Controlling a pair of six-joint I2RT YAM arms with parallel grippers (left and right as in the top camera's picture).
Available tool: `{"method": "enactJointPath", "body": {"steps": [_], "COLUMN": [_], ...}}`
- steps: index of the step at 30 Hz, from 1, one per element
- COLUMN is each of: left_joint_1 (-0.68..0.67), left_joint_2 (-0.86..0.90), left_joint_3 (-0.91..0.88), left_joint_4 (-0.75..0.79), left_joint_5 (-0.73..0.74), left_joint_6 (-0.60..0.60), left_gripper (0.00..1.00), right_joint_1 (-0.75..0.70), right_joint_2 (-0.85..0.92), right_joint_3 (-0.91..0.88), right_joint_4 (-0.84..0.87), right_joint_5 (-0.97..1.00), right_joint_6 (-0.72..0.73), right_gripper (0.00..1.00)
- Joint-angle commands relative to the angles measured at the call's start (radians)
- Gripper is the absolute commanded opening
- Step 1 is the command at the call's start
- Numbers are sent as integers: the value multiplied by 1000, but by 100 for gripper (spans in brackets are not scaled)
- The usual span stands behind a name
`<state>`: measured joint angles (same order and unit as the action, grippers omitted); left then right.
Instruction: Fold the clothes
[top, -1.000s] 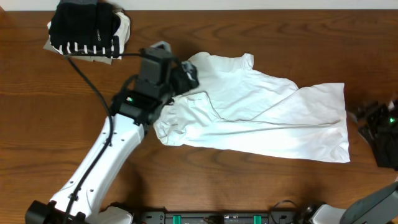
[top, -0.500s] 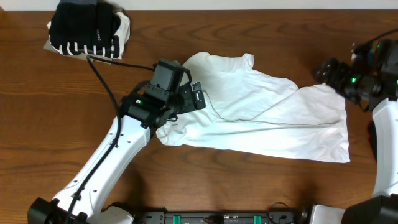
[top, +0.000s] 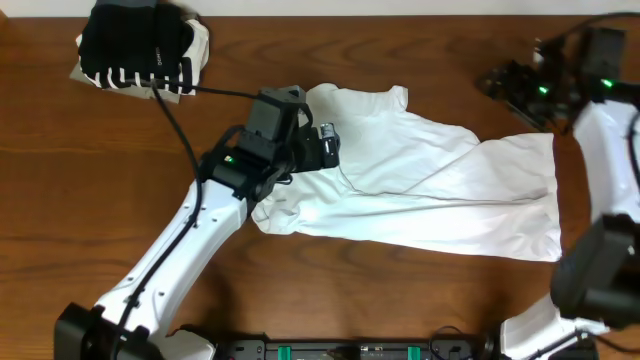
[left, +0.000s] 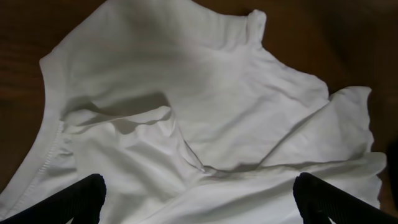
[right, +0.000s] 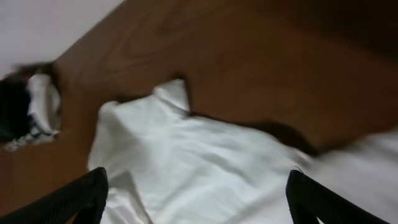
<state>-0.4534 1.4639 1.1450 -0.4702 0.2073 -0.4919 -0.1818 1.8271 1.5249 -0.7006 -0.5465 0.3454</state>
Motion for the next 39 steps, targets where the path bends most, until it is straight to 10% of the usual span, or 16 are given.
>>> {"method": "enactJointPath", "body": {"steps": [1, 15, 39], "left_joint_1": [2, 2, 2], "left_joint_2": [29, 35, 35], "left_joint_3": [-9, -9, -16], "left_joint_4": [-16, -193, -218], "left_joint_5": [10, 10, 11], "left_joint_6": [24, 24, 24], "left_gripper": [98, 99, 99], "right_joint_1": [84, 272, 289], "right_joint_2": [74, 437, 515], "right_joint_3": [77, 296, 296], "right_joint_4": [54, 188, 133], "right_joint_5": [-94, 16, 73], "right_joint_6": [8, 103, 159], "right_gripper": [90, 88, 85]}}
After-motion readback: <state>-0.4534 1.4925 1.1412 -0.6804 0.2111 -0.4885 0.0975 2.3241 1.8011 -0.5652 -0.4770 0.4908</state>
